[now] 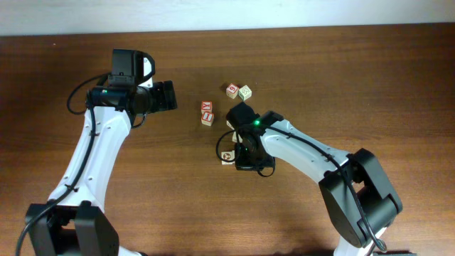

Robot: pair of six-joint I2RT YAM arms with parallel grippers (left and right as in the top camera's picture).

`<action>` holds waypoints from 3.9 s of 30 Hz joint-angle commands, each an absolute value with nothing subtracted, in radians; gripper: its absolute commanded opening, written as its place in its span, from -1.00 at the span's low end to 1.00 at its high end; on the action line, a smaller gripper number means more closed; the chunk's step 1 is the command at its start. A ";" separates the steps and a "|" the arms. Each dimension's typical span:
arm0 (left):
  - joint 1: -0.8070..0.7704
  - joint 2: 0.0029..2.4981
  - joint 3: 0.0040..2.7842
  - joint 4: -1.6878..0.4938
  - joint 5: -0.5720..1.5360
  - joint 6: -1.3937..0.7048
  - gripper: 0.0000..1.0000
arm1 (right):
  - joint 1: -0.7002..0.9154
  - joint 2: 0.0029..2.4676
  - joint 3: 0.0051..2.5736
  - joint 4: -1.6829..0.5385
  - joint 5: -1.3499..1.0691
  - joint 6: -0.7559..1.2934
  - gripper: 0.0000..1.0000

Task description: Rotate 3 blocks

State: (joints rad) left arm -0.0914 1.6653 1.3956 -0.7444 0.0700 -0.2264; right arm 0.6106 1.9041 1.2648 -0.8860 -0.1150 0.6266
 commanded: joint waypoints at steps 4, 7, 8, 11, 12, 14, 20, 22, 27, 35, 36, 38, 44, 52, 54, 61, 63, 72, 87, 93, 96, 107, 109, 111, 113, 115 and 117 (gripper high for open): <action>-0.091 1.670 1.408 -0.745 0.063 -0.224 0.72 | 0.611 1.916 1.259 -0.870 -0.121 0.609 -0.92; -0.091 1.670 1.408 -0.746 0.072 -0.224 0.72 | 0.595 1.916 1.259 -0.875 -0.150 0.598 -0.91; -0.091 1.670 1.408 -0.746 0.075 -0.224 0.72 | 0.588 1.916 1.259 -0.874 -0.151 0.598 -0.92; -0.091 1.670 1.408 -0.746 0.075 -0.224 0.72 | 0.588 1.916 1.259 -0.869 -0.167 0.579 -0.91; -0.091 1.670 1.408 -0.746 0.075 -0.224 0.72 | 0.587 1.916 1.259 -0.868 -0.170 0.574 -0.91; -0.091 1.670 1.408 -0.746 0.075 -0.224 0.72 | 0.587 1.916 1.259 -0.874 -0.174 0.572 -0.91; -0.091 1.670 1.408 -0.746 0.074 -0.224 0.73 | 0.562 1.916 1.261 -0.875 -0.210 0.554 -0.82; -0.091 1.670 1.408 -0.746 0.074 -0.224 0.73 | 0.555 1.916 1.261 -0.874 -0.214 0.555 -0.83; -0.091 1.670 1.408 -0.746 0.074 -0.224 0.73 | 0.555 1.917 1.261 -0.848 -0.205 0.554 -0.83; -0.091 1.670 1.404 -0.826 0.074 -0.277 -1.00 | 0.479 1.850 1.365 -0.978 -0.184 0.500 -0.92; -0.092 1.670 1.385 -0.852 0.096 -0.299 -1.00 | 0.430 1.851 1.356 -0.971 -0.214 0.454 -0.92; -0.092 1.670 1.297 -0.847 0.265 -0.247 -1.00 | 0.354 1.852 1.323 -0.923 -0.304 0.392 -0.92; -0.092 1.671 0.992 -0.635 0.513 -0.231 -1.00 | 0.329 1.860 1.230 -0.780 -0.393 0.363 -0.92; -0.271 1.735 0.942 -0.486 0.562 -0.231 -1.00 | 0.326 1.866 1.100 -0.603 -0.419 0.427 -0.92; -0.278 1.739 0.942 -0.486 0.561 -0.237 -1.00 | 0.327 1.871 1.100 -0.600 -0.419 0.427 -0.92; -0.314 1.783 0.942 -0.453 0.559 -0.266 -1.00 | 0.340 1.871 1.100 -0.593 -0.418 0.427 -0.92; -0.313 1.807 0.957 -0.449 0.562 -0.270 -1.00 | 0.340 1.871 1.100 -0.593 -0.418 0.427 -0.92; -0.313 1.818 0.957 -0.422 0.633 -0.268 -1.00 | 0.340 1.871 1.100 -0.587 -0.419 0.450 -0.92; -0.313 1.818 0.957 -0.412 0.622 -0.269 -1.00 | 0.371 1.822 1.100 -0.591 -0.464 0.392 -0.92; -0.313 1.818 0.957 -0.413 0.622 -0.269 -1.00 | 0.430 1.733 1.126 -0.596 -0.464 0.401 -0.92; -0.313 1.818 0.957 -0.413 0.622 -0.269 -1.00 | 0.479 1.733 1.169 -0.596 -0.459 0.409 -0.92; -0.313 1.818 0.957 -0.414 0.623 -0.270 -1.00 | 0.590 1.733 1.192 -0.594 -0.394 0.459 -0.92; -0.313 1.818 0.957 -0.413 0.623 -0.270 -1.00 | 0.609 1.733 1.196 -0.593 -0.377 0.473 -0.92; -0.313 1.818 0.957 -0.413 0.623 -0.270 -1.00 | 0.630 1.734 1.196 -0.593 -0.355 0.481 -0.92; -0.313 1.818 0.957 -0.413 0.623 -0.270 -1.00 | 0.637 1.736 1.196 -0.590 -0.350 0.488 -0.92; -0.313 1.818 0.957 -0.415 0.622 -0.269 -1.00 | 0.637 1.740 1.196 -0.590 -0.350 0.488 -0.92; -0.313 1.818 0.957 -0.416 0.622 -0.269 -1.00 | 0.637 1.741 1.196 -0.590 -0.350 0.500 -0.92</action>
State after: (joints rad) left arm -0.2962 1.8256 0.9443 -0.4255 0.4969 -0.2668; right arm 0.6216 1.7210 1.2007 -0.5888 -0.3546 0.4854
